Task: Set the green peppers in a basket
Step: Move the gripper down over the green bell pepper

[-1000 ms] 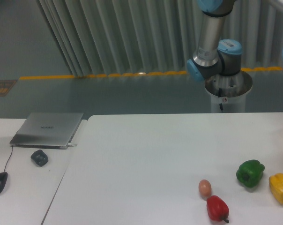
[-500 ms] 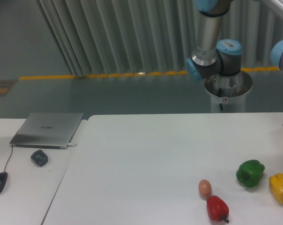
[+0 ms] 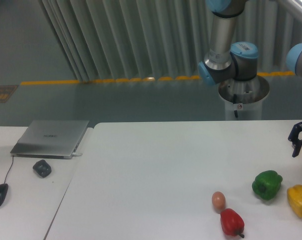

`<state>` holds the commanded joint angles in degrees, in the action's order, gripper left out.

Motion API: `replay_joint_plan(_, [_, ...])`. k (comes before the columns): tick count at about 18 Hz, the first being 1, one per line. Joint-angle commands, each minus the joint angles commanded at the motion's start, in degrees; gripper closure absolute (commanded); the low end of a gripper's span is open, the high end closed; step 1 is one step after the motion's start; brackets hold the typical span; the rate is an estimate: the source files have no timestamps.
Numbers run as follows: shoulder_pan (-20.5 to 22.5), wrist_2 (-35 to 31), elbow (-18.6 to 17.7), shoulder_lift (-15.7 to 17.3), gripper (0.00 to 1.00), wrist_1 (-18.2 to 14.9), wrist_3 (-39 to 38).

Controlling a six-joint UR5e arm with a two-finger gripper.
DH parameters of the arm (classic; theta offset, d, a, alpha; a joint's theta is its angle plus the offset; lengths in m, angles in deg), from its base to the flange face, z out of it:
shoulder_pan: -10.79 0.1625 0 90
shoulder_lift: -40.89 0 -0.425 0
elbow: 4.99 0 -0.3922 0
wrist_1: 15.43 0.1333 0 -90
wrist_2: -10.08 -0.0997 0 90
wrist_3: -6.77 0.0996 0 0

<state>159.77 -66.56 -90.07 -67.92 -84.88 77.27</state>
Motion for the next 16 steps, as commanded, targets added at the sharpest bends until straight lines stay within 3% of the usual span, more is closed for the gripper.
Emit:
replay_joint_plan(2, [-0.97,-0.09,-0.27,-0.18,0.0,1.94,-1.77])
replay_joint_plan(6, [-1.76,-0.79,-2.19,-0.09,0.0,2.12,-6.42])
replay_joint_plan(9, [-2.73,-2.1,-3.78,-0.26,0.0,2.65,-3.81])
replay_joint_plan(13, [-6.6,-9.13,-3.96,-1.23,0.0,2.65,-3.53])
replay_joint_plan(16, [-7.04,-9.23,-4.05,-1.41,0.0,2.74,-3.27])
